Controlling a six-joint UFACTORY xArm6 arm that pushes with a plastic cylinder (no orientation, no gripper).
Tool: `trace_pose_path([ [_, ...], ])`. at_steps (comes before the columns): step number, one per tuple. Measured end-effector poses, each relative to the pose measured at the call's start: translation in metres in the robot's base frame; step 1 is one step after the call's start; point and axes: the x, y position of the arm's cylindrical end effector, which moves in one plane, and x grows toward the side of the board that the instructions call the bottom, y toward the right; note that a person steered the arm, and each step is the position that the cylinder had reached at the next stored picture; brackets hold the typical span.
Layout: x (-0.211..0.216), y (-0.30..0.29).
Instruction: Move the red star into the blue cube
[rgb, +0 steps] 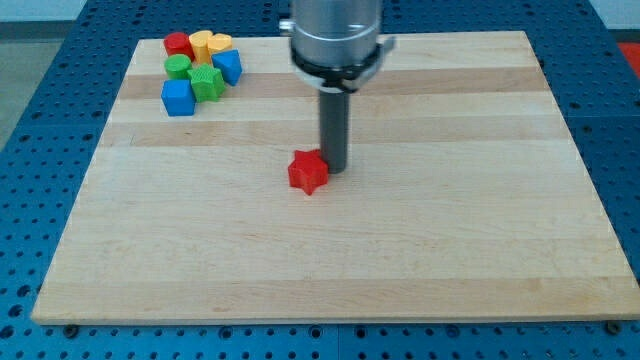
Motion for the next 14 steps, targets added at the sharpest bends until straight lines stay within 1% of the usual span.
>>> trace_pose_path([
  [1, 0.027, 0.0],
  [2, 0.053, 0.014],
  [3, 0.033, -0.016],
  [4, -0.019, -0.056],
  [5, -0.026, -0.077],
  [6, -0.022, -0.026],
  [7, 0.039, -0.009],
  [8, 0.065, -0.027],
  [9, 0.003, -0.066],
  [10, -0.03, -0.113],
  [11, -0.029, -0.121],
  [12, 0.012, -0.075],
  [13, 0.036, -0.096],
  [14, 0.025, -0.138],
])
